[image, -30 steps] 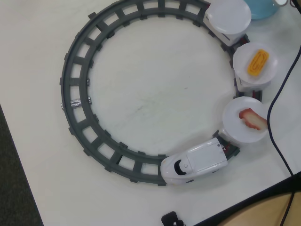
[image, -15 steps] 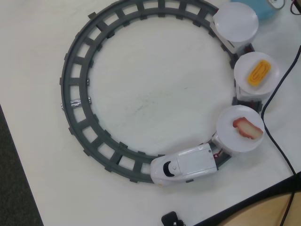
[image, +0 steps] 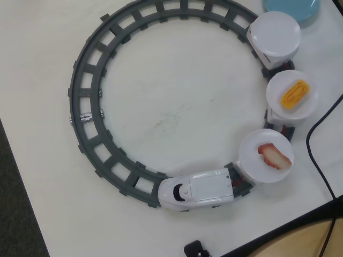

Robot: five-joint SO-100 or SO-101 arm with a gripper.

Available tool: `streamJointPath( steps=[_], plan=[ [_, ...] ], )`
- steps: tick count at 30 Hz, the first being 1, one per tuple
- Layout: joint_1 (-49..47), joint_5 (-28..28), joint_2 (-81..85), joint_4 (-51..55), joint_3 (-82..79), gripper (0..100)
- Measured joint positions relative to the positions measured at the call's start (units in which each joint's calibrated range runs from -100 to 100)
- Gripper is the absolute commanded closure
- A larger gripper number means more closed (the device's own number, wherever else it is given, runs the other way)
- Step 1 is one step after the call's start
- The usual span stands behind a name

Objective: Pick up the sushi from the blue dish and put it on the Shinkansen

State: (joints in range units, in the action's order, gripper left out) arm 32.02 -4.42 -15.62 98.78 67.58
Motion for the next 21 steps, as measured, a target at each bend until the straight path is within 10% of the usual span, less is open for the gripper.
streamJointPath(
  steps=[21],
  plan=[
    [-17.49, -0.89, 19.2, -1.92, -53.13, 98]
  ],
)
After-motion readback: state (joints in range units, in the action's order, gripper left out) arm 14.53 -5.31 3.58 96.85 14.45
